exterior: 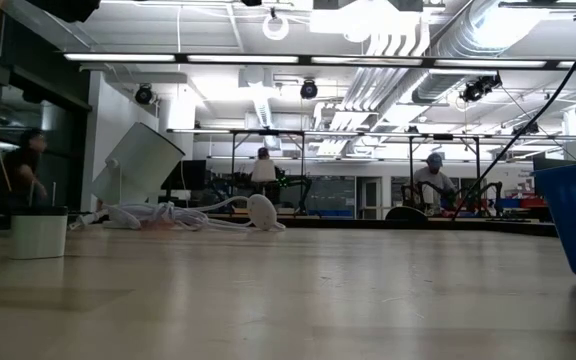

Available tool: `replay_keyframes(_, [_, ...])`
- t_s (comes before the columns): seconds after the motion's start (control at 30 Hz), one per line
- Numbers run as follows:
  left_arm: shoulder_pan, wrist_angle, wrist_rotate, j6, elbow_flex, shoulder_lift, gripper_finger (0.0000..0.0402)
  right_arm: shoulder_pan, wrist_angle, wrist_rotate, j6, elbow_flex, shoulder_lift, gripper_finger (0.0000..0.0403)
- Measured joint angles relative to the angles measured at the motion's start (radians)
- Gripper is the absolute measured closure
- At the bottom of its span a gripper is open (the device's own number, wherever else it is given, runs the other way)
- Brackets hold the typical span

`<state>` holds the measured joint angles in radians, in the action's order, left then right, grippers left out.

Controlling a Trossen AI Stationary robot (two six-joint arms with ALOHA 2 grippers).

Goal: Pick & Place Office items
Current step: Put the blue charger adapter into the blue bin

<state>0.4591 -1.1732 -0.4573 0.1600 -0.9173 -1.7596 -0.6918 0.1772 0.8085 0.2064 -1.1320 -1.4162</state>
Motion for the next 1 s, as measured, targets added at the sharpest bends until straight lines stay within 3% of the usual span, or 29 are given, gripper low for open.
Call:
replay_keyframes(0.37, [0.0, -0.034, 0.034, 0.004, 0.0, 0.0, 0.0268, 0.014, -0.029, -0.012, -0.028, 0.0, 0.0, 0.025])
replay_keyframes(1.0, [-0.003, -0.036, 0.035, 0.008, 0.0, 0.0, 0.0268, 0.064, -0.131, -0.146, -0.106, 0.0, 0.0, 0.025])
